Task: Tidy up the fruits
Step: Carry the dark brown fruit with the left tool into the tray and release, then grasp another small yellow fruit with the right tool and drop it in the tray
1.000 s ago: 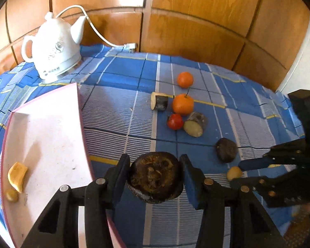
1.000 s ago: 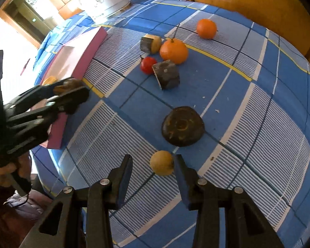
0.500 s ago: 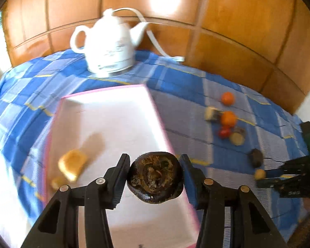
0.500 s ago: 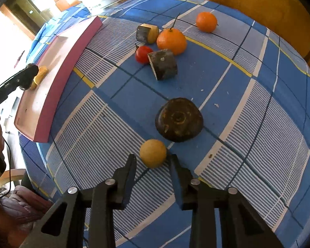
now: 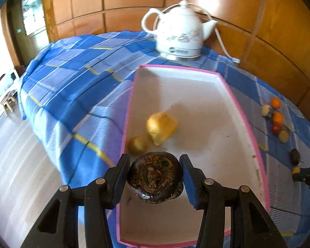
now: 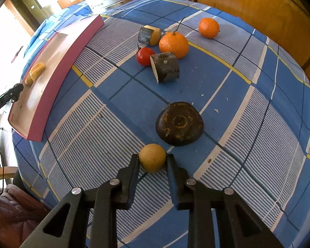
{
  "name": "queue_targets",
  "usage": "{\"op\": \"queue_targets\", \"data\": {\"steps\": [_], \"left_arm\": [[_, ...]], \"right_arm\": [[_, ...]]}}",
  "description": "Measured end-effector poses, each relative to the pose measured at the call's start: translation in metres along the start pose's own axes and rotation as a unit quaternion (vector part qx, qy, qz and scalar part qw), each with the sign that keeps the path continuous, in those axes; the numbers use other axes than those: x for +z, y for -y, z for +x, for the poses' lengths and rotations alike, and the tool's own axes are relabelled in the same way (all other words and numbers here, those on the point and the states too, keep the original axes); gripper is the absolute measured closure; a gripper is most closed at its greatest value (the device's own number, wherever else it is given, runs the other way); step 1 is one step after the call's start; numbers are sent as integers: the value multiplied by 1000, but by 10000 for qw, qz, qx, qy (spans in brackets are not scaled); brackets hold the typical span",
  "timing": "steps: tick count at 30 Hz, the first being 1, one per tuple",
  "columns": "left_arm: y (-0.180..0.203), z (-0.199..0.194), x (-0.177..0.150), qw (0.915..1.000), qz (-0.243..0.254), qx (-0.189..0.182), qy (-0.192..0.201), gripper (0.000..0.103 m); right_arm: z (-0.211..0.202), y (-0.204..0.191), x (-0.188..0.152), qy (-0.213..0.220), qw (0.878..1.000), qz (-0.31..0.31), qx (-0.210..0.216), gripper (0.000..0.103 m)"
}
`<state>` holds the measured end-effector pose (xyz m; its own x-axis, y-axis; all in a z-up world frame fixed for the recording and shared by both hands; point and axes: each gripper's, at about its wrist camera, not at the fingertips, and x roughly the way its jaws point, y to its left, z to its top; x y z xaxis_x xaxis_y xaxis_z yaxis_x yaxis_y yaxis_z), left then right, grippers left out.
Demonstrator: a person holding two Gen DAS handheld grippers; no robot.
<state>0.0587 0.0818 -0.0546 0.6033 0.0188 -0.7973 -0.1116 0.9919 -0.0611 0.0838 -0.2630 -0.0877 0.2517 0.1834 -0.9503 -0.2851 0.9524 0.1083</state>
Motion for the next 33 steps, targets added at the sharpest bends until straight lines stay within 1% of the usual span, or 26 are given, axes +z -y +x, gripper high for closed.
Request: {"op": "queue_targets", "data": {"steps": [2, 3, 4, 5, 8, 12, 16, 18, 26, 33], "left_arm": [[-2, -2, -2, 10000, -57, -17, 46, 52], [-2, -5, -2, 9999, -34, 50, 105, 50], [0, -9, -3, 9997, 11, 133, 198, 46], [1, -14, -3, 9994, 44, 166, 308, 45], [-1, -29, 0, 9978, 3, 206, 632, 45], [-12, -42, 8, 9955, -156, 328, 880, 43], [-20, -45, 13, 9945, -313, 433, 898, 42], [-16, -46, 12, 9947, -250, 420, 906, 42], [17, -52, 5, 9951, 158, 162, 958, 35], [33, -53, 0, 9949, 380, 68, 933, 35]], "right_arm": [[-2, -1, -2, 7, 10000, 15, 10, 77], [-2, -1, -2, 6, 10000, 10, 7, 77], [-2, -2, -3, -1, 10000, -2, -4, 77], [-2, 0, -3, -10, 10000, -12, -12, 77], [0, -1, -3, 5, 10000, 20, -12, 77], [-2, -1, -4, 20, 10000, 6, -59, 77], [-3, -8, -6, 57, 9996, -150, -211, 77], [-2, -12, -7, 67, 9994, -208, -262, 77], [-2, -15, -9, 79, 9994, -196, -281, 77], [-1, -11, -9, 88, 9995, -180, -229, 76]]}}
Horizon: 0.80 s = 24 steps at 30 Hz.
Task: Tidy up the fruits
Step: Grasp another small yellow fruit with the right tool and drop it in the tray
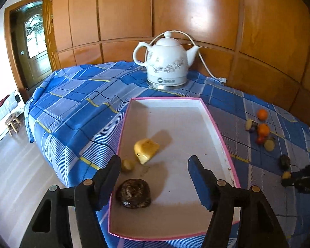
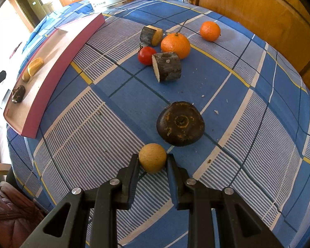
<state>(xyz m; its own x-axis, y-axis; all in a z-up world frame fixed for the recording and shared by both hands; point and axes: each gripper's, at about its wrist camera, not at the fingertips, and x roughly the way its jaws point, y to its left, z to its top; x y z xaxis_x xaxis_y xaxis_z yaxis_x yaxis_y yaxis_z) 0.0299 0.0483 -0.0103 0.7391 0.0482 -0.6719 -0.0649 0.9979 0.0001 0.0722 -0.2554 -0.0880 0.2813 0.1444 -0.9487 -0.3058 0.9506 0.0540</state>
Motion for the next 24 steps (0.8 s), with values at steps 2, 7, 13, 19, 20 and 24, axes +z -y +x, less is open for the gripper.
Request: {"op": "queue_targets", "data": {"steps": [2, 7, 13, 19, 20, 24], "left_arm": [[3, 0, 0, 10000, 36, -21, 3, 35], [5, 0, -1, 10000, 76, -25, -8, 34], [5, 0, -3, 10000, 52, -24, 7, 34], [-1, 0, -3, 10000, -19, -32, 36, 32], [-2, 0, -3, 10000, -32, -25, 36, 31], [-7, 0, -3, 9999, -105, -22, 53, 30]], "right_arm": [[1, 1, 0, -1, 10000, -7, -10, 76], [0, -1, 0, 7, 10000, -39, -40, 77], [-1, -5, -1, 52, 9999, -81, -66, 77], [-5, -17, -1, 58, 9998, -188, 47, 77], [-6, -22, -1, 54, 9996, -245, 124, 77], [-13, -49, 4, 144, 9981, -463, 378, 77]]}}
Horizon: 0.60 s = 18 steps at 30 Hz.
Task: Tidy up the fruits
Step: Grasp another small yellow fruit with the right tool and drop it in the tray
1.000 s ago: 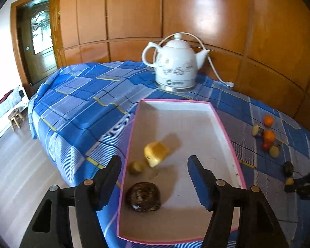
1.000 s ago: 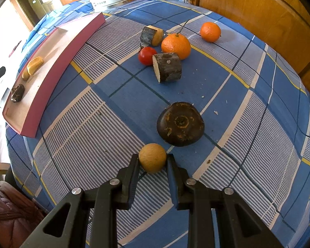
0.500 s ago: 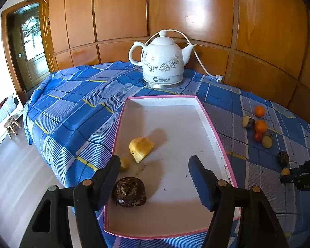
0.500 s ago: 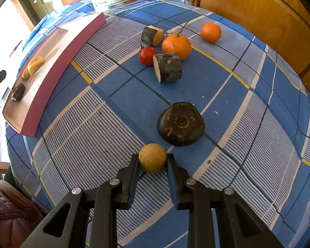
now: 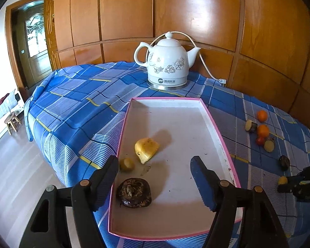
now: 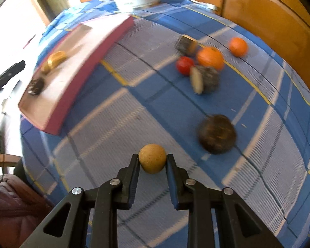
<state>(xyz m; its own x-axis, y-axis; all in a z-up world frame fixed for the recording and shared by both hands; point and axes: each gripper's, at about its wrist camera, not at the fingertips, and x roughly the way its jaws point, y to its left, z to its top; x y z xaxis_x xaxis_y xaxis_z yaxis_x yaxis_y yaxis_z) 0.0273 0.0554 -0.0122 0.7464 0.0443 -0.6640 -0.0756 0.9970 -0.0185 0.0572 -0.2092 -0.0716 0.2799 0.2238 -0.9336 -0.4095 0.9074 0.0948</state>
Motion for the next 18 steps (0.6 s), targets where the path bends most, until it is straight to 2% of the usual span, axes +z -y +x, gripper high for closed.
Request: {"op": "queue_targets", "data": {"steps": [5, 11, 18], "left_arm": [[-6, -1, -1, 10000, -68, -12, 12, 30], [-12, -2, -2, 9999, -163, -26, 25, 30], [-21, -1, -4, 9995, -299, -56, 24, 27]], "right_arm": [[-12, -35, 17, 283, 9988, -210, 332, 77], [-16, -75, 54, 602, 9945, -406, 752, 77], [4, -101, 98, 687, 9934, -285, 874, 77]]}}
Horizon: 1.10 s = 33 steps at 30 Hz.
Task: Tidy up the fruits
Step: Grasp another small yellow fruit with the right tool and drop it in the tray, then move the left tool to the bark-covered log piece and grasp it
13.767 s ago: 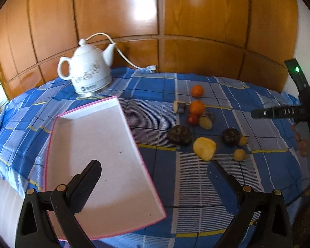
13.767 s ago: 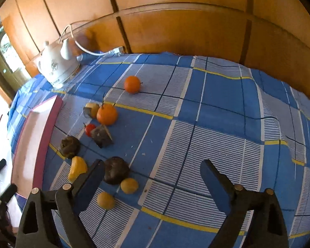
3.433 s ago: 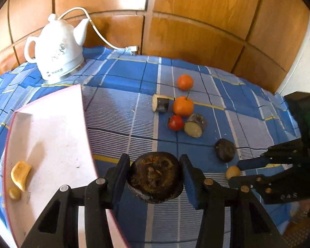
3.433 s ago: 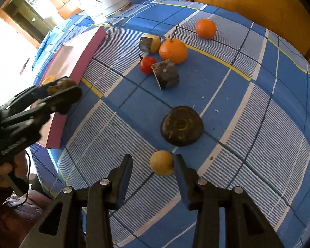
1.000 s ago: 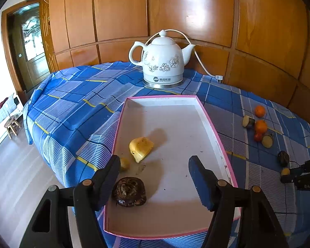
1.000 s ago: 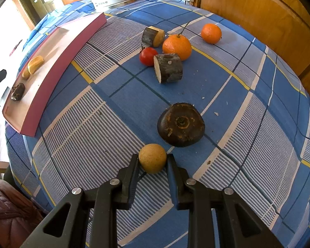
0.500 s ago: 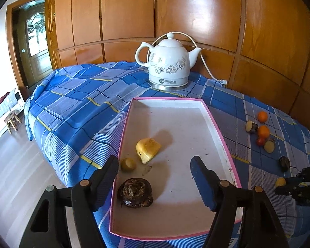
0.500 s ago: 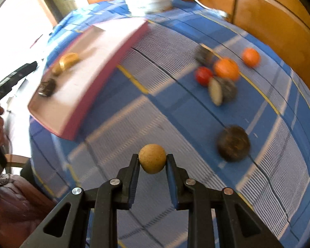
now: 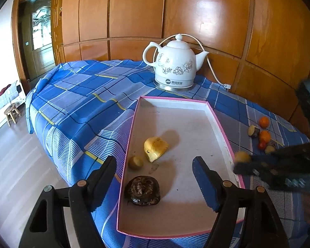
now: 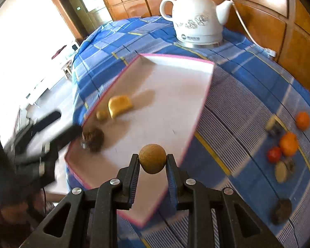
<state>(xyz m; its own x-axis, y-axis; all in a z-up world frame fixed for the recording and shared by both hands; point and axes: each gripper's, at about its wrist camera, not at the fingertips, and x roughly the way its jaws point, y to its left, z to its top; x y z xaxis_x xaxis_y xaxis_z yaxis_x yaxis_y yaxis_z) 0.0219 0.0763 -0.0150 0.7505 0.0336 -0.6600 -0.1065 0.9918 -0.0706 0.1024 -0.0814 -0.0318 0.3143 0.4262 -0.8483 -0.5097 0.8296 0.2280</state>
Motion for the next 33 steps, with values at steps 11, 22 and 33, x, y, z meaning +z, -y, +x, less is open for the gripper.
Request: {"op": "queue_targets", "data": {"steps": [11, 22, 33], "left_arm": [[-11, 4, -4, 9999, -138, 49, -80, 27], [9, 0, -4, 9997, 179, -140, -101, 27], [31, 0, -1, 9981, 536, -279, -155, 27]], "right_arm": [[3, 2, 17, 331, 9986, 339, -225, 66], [-50, 57, -30, 554, 9942, 588, -711, 66], [-98, 144, -74, 629, 9772, 1334, -1526, 66]]}}
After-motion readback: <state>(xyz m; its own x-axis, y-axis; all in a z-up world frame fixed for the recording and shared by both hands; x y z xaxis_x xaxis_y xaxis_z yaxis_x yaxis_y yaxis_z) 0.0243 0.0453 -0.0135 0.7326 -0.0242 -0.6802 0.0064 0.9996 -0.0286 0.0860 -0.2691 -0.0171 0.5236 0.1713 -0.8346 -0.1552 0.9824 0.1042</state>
